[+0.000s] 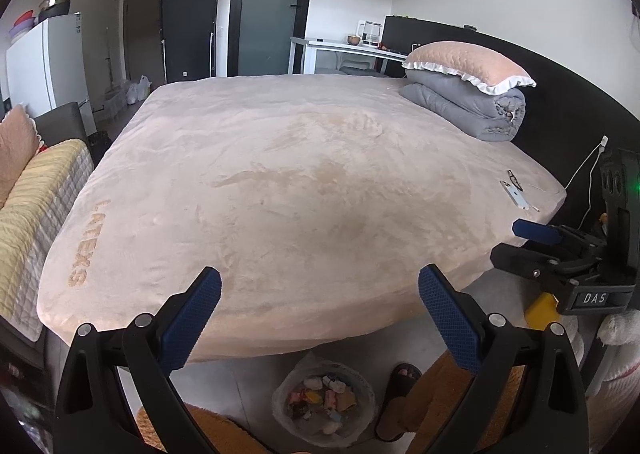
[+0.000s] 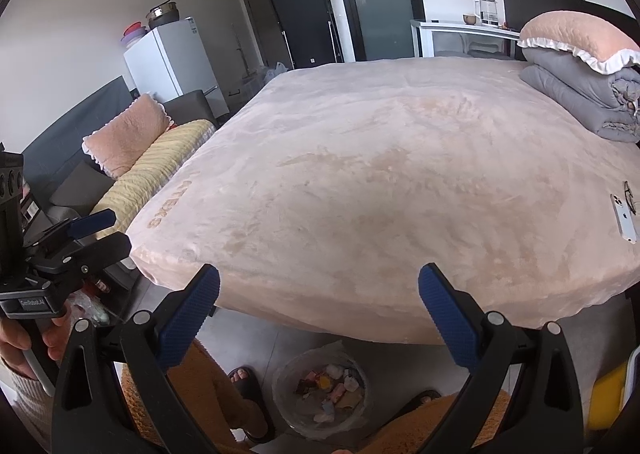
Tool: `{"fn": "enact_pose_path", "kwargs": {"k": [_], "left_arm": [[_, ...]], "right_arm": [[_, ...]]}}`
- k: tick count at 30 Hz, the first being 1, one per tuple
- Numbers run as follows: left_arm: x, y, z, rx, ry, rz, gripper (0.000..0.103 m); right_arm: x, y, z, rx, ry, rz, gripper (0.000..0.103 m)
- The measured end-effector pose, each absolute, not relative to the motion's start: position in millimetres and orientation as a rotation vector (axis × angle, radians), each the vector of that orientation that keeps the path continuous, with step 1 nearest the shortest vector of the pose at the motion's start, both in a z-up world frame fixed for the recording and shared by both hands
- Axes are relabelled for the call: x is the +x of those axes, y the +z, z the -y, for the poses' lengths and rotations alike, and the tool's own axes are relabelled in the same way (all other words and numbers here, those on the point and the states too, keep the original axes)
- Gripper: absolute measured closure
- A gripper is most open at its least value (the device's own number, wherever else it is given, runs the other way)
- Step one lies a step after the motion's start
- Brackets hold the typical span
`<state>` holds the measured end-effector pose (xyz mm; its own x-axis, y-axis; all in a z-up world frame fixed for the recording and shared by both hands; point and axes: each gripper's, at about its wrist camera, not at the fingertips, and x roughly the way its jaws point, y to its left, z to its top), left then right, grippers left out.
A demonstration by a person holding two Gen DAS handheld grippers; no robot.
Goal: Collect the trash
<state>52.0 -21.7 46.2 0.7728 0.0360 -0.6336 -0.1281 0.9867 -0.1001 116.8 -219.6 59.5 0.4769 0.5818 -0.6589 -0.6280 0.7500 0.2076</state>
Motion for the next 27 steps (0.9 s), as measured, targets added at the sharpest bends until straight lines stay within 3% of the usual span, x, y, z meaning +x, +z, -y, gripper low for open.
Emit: {"fn": "enact_pose_path", "kwargs": {"k": [27], "left_arm": [[50.2,47.7,12.8,-0.155,0.119,-0.676,0.006]], "right_arm": [[113.4,61.7,215.8,-0.091,0.776,-0.755,0.005]]}}
